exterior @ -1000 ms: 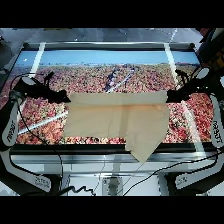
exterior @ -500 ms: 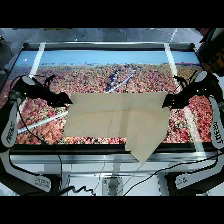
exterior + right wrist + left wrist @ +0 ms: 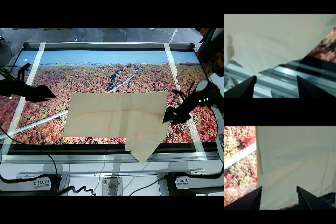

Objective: Fold the clothes and pants, and hang the long-sleeved shirts on hangers.

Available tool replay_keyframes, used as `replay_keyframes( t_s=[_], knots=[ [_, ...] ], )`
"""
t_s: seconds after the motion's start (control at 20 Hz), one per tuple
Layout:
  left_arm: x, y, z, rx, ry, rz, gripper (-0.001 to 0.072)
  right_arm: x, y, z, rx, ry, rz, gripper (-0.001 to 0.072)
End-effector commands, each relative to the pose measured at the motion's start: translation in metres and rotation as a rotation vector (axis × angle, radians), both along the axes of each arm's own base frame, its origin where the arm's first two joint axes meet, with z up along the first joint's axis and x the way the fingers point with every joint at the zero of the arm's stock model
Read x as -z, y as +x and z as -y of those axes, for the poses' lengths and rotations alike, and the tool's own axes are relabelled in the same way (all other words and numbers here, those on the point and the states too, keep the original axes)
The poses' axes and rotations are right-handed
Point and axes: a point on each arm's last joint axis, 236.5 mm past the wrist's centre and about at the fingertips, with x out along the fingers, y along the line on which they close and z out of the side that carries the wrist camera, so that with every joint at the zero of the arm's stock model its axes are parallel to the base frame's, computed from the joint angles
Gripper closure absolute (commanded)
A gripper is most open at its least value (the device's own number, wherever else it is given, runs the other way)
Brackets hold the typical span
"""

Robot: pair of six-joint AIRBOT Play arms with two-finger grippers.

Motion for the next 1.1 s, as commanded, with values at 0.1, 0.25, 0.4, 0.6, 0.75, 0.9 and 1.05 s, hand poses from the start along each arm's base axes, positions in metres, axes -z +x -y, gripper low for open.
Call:
replay_keyframes(
  t_s=[0.1, 0.25, 0.4, 0.6, 0.75, 0.9, 1.05],
  knots=[
    [-0.016, -0.016, -0.003, 0.027, 0.025, 0.048, 0.0248, 0.029, -0.089, -0.033, 0.022, 0.062, -0.066, 0.016],
    [0.006, -0.033, 0.002, 0.03, 0.003, -0.013, 0.0247, 0.056, -0.092, -0.047, 0.133, 0.069, -0.031, 0.016],
    [0.036, -0.052, 0.007, 0.034, -0.02, -0.079, 0.0248, 0.078, -0.087, -0.058, 0.235, 0.079, 0.011, 0.016],
    [0.067, -0.076, 0.0, -0.008, -0.045, -0.139, 0.0247, 0.098, -0.072, -0.052, 0.309, 0.035, 0.095, 0.0253],
    [0.084, -0.096, -0.009, -0.034, -0.066, -0.178, 0.0248, 0.098, -0.054, -0.054, 0.37, 0.045, 0.152, 0.0603],
    [0.101, -0.11, -0.023, -0.088, -0.07, -0.186, 0.0248, 0.096, -0.053, -0.057, 0.355, 0.065, 0.164, 0.0695],
    [0.127, -0.126, -0.019, -0.13, -0.085, -0.232, 0.0247, 0.091, -0.055, -0.06, 0.322, 0.085, 0.175, 0.0695]
  ],
)
